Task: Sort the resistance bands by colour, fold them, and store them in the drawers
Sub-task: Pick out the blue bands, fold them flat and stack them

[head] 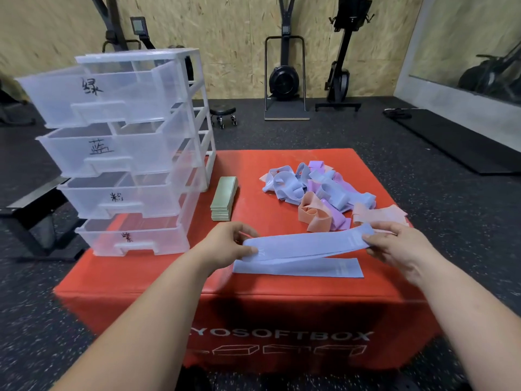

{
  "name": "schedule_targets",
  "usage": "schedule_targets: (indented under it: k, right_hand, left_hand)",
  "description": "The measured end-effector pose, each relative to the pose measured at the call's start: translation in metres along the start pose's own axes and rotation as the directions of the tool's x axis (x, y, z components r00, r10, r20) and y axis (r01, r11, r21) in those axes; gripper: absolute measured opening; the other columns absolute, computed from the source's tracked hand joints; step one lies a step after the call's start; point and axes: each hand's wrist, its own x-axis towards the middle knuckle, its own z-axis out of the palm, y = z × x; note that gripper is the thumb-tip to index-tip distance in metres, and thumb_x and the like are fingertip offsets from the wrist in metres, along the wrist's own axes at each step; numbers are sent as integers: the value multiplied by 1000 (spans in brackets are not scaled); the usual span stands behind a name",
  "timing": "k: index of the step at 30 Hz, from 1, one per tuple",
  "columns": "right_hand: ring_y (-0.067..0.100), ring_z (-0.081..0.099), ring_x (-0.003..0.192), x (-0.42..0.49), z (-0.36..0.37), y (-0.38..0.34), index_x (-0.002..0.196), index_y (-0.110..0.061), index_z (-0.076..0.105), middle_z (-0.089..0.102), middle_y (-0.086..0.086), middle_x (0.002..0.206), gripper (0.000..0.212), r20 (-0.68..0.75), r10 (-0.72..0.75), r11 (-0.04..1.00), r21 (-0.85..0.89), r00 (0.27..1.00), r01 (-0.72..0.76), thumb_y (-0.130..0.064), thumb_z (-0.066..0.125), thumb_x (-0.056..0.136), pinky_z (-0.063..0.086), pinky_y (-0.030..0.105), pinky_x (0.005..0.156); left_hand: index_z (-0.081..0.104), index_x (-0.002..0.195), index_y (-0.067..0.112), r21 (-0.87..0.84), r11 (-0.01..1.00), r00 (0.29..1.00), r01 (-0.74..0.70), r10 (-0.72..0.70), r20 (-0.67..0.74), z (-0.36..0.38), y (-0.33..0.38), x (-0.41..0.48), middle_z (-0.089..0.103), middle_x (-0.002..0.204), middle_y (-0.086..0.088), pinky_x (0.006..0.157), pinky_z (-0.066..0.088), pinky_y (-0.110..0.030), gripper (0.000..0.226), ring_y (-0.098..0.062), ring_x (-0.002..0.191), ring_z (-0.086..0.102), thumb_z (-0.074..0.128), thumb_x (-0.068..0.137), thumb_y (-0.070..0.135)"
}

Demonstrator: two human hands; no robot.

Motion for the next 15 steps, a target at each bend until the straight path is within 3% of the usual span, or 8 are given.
schedule_targets:
  k: [5,10,15]
  right_hand:
    - [17,65,62,0,0,11,115,-6,68,73,9,78,37,23,49,992,-120,999,-46,7,80,82,56,27,58]
    - [22,58,74,2,4,20,117,-8,69,66,11,85,31,46,53,976,-213,998,-42,3,76,89,56,36,71]
    - [22,65,74,0,8,24,112,-9,71,66,13,88,35,53,3,947,-321,999,14,9,79,83,54,30,64]
  left_hand:
    - [74,116,21,0,999,986,37,-36,-163,2,-6,-4,73,104,-7,76,60,-27,37,-17,81,70,84,85,3]
    - [74,113,22,17,999,980,37,-33,-194,4,-15,-2,74,109,-3,87,62,-35,38,-19,98,71,76,84,-3]
    - [74,112,22,72,996,978,50,-35,-204,3,-21,3,72,107,-2,84,61,-35,42,-15,84,67,78,81,-6]
